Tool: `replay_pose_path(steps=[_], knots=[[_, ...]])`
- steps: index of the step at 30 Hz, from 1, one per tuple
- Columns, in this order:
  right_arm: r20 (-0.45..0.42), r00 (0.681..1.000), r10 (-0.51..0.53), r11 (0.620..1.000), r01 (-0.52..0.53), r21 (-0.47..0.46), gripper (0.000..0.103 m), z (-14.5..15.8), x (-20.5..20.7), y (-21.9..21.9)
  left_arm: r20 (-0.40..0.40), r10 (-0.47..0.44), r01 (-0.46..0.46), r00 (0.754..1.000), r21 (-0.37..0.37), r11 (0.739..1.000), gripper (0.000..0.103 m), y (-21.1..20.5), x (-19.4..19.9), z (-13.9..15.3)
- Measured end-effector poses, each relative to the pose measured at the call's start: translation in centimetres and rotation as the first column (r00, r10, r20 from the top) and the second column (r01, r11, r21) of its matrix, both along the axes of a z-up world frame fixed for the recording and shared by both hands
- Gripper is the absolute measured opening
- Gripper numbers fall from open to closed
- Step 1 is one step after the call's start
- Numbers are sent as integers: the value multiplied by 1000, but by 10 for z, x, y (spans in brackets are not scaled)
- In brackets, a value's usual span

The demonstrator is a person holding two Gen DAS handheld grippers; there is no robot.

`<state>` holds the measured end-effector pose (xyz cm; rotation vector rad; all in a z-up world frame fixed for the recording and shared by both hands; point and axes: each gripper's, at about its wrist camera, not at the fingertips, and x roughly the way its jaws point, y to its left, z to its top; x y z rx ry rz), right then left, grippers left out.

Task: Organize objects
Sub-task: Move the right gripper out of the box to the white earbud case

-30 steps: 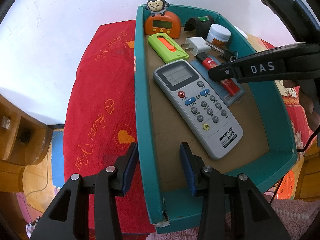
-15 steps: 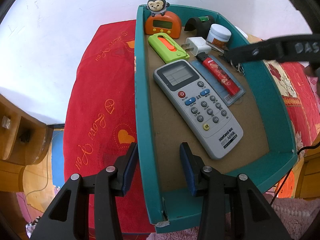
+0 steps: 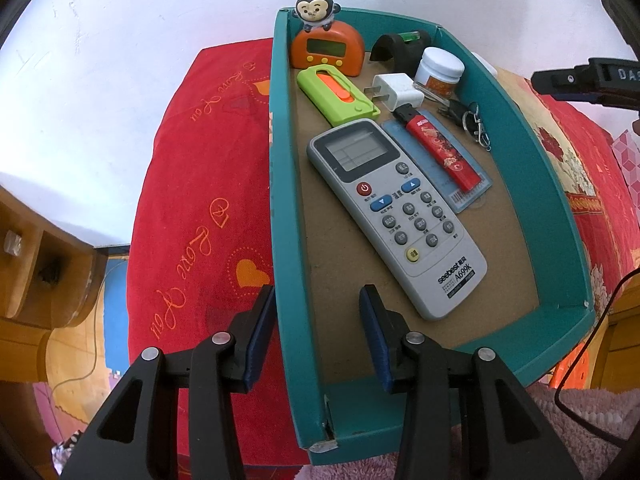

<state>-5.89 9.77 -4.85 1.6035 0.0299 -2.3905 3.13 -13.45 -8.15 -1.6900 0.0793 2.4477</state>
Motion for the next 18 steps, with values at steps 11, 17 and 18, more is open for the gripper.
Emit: replay_pose_path(steps=[11, 17, 18], knots=[[52, 994, -100, 995, 99, 31, 54, -28, -26, 38, 5, 3, -3, 1000, -4, 1000, 44, -6, 6, 1], [59, 987, -147, 989, 145, 43, 66, -44, -55, 52, 5, 13, -13, 1000, -8, 1000, 44, -3, 12, 3], [58, 987, -153, 988, 150, 48, 66, -46, -60, 54, 6, 15, -15, 1000, -9, 1000, 44, -3, 13, 3]])
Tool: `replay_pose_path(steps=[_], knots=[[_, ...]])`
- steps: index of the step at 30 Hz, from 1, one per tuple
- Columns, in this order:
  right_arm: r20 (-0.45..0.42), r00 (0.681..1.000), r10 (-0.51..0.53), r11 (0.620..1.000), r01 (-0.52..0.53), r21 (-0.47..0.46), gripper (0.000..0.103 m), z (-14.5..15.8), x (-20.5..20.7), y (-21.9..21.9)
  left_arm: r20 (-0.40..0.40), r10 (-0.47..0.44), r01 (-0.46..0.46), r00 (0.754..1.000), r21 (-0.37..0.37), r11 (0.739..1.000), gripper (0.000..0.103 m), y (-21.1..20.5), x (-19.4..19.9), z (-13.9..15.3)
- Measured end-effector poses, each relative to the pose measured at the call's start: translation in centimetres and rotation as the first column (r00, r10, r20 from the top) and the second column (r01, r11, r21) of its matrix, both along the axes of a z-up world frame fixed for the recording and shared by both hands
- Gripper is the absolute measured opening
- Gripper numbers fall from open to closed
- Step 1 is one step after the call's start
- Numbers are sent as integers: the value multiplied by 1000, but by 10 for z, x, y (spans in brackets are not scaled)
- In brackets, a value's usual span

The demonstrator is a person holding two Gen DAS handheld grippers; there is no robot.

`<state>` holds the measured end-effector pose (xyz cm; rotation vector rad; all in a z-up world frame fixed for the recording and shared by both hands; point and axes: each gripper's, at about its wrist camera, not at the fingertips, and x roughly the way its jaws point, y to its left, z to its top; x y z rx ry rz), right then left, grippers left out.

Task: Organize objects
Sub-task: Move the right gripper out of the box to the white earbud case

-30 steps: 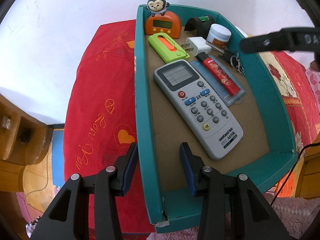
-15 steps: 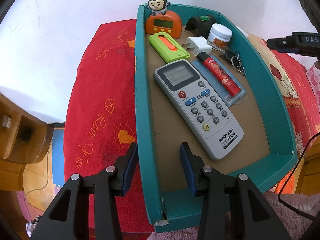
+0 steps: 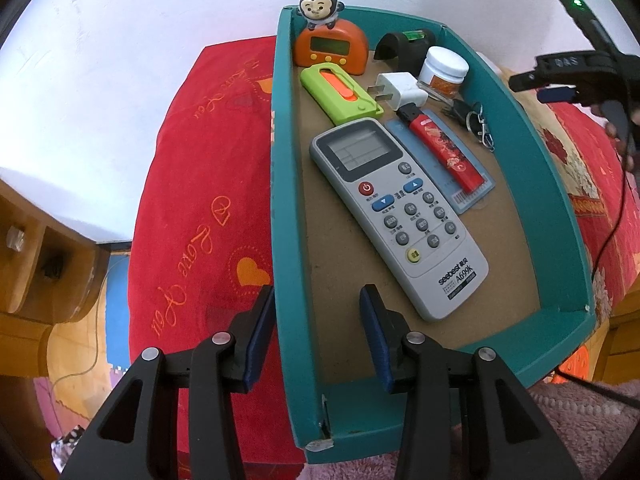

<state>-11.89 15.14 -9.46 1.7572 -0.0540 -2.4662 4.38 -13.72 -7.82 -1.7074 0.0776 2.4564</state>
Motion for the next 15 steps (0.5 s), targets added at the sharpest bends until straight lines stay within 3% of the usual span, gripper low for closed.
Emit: replay_pose_path(steps=[15], knots=[[-19, 998, 65, 996, -64, 65, 66, -20, -49, -5, 7, 33, -33, 999, -3, 999, 44, 2, -3, 0]])
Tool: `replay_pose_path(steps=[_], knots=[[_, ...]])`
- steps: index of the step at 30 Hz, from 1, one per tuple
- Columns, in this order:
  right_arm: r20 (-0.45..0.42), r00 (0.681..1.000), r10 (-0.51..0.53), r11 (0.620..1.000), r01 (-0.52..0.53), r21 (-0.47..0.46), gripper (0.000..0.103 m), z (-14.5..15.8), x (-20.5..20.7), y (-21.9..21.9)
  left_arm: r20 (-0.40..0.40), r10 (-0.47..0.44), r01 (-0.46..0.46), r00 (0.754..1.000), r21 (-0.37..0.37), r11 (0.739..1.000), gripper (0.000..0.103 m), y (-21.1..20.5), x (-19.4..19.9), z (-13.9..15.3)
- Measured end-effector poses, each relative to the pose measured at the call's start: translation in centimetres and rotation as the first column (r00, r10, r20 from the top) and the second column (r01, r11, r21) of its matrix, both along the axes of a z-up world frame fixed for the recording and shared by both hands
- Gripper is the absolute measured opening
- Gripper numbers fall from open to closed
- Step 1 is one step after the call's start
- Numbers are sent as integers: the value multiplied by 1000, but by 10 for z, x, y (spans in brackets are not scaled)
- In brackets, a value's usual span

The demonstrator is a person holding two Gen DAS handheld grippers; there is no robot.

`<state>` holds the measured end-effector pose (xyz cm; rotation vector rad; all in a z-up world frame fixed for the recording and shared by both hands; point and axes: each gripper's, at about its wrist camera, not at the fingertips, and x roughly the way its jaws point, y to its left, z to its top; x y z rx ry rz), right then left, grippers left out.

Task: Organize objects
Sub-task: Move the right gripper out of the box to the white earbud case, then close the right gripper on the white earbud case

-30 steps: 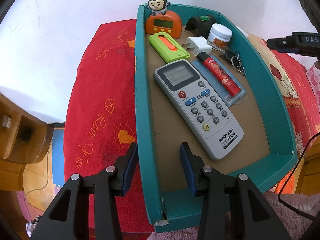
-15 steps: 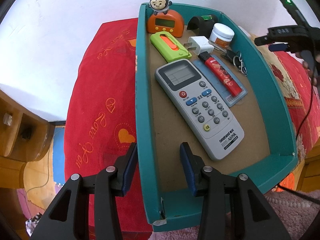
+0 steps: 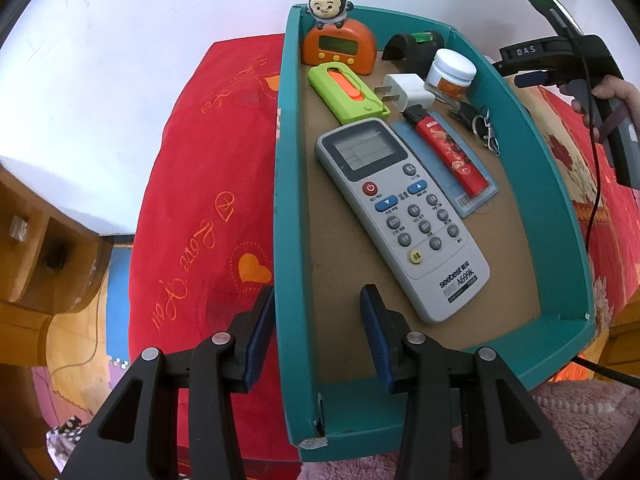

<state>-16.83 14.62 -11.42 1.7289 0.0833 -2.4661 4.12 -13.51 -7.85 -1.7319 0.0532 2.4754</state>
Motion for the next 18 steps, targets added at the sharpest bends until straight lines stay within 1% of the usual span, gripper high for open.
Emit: replay_pose_path(steps=[3, 8, 18], knots=[[-1, 1000, 28, 1000, -28, 1, 66, -3, -4, -2, 1, 4, -4, 1000, 1, 1000, 44, 0, 2, 1], [5, 999, 43, 999, -43, 13, 66, -8, -8, -2, 1, 9, -9, 1000, 0, 1000, 44, 1, 1, 1], [5, 999, 45, 999, -45, -8, 67, -10, -8, 6, 2, 9, -9, 1000, 0, 1000, 44, 1, 0, 1]])
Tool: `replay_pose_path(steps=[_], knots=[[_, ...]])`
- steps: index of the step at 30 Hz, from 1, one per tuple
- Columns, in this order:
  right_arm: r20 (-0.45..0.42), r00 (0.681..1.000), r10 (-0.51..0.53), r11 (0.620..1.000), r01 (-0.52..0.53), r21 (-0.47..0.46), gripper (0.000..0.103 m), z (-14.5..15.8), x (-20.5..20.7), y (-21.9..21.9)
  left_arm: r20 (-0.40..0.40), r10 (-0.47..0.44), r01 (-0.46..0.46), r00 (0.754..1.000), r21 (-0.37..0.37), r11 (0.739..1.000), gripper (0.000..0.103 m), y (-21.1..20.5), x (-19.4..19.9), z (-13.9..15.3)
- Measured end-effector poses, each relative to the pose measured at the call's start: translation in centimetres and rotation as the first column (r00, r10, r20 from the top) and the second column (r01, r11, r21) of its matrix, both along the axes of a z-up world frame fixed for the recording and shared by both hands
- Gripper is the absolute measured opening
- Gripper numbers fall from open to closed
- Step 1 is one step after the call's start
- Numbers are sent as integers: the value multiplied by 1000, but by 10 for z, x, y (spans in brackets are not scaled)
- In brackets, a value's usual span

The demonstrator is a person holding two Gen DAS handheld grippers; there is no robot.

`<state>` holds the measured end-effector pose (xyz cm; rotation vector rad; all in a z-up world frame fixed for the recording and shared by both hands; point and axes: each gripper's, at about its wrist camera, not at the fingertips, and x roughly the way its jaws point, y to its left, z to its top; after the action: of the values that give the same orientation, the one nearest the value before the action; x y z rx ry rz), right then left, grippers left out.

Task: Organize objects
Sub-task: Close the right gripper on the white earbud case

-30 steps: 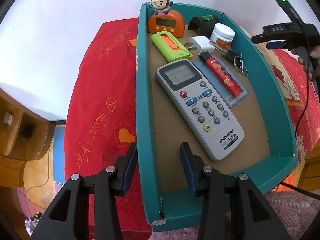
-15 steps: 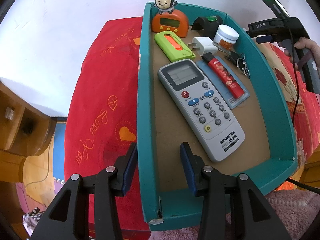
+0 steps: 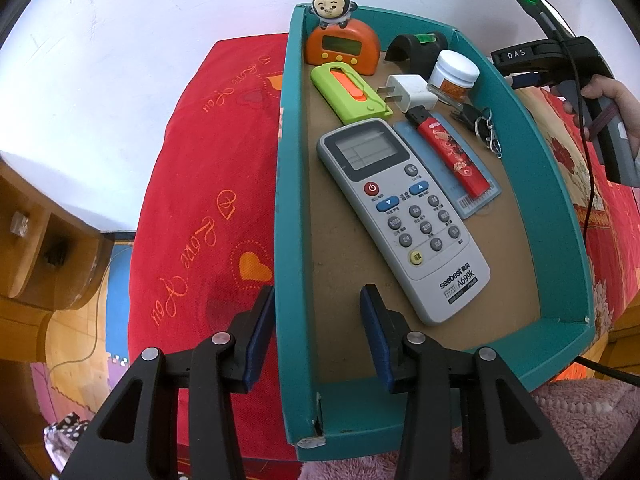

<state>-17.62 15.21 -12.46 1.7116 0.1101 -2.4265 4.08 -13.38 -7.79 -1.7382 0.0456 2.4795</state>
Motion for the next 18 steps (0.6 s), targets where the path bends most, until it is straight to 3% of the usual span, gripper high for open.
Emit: replay_pose_path(steps=[5, 10, 18], knots=[[1, 1000, -18, 1000, 18, -1, 65, 1, -9, 4, -2, -1, 1, 1000, 0, 1000, 44, 0, 0, 0], [3, 1000, -31, 1000, 31, -2, 43, 5, -8, 11, -5, -3, 3, 1000, 1, 1000, 44, 0, -1, 0], [1, 1000, -30, 999, 30, -26, 43, 10, 7, 24, -5, -9, 9, 1000, 0, 1000, 44, -1, -3, 0]])
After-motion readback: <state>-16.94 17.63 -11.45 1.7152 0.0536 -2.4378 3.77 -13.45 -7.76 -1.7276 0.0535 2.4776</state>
